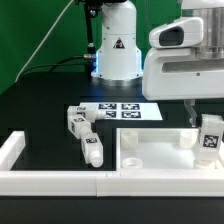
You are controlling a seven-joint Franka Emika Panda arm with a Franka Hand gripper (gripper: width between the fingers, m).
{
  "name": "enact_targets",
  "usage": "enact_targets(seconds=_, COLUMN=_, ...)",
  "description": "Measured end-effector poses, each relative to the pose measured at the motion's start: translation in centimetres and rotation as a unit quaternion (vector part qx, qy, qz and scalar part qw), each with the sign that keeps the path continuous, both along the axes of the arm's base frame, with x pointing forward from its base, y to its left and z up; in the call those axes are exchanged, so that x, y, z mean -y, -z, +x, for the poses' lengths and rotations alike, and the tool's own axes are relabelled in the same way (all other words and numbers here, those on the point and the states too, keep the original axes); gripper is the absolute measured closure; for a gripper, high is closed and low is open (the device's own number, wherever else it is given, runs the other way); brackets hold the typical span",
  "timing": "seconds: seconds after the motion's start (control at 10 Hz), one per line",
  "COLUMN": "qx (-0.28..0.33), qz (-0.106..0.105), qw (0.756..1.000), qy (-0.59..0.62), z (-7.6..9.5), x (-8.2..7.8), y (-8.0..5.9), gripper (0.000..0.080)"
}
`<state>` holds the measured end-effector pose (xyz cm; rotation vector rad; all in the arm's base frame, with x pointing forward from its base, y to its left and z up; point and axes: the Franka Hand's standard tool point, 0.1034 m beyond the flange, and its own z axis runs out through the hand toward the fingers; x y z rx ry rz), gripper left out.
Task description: Assemble one leg
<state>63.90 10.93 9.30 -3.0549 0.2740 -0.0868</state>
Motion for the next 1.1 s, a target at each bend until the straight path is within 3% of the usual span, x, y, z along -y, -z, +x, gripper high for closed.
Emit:
enact_targets(seconds=0.2, qx=0.015, qz=0.004, qw=0.994, qy=0.108, z=-0.53, x=-0.68, y=0.12, gripper=0.0509)
enact_targets(seconds=0.4, qx=0.008, qz=0.017, qw=0.969, qy=0.244, z=-0.52, x=-0.96, y=0.16, gripper=0.0509)
enact_targets(seconds=0.9, qx=-0.011, qz=0.062, qw=0.868, qy=0.493, z=-0.15, x=-0.65, y=0.17, gripper=0.0509)
enact_targets(seconds=1.1, qx=-0.009, qz=0.059, qw=0.881, qy=0.469, z=-0.18, x=-0.71, y=0.19, gripper=0.0509)
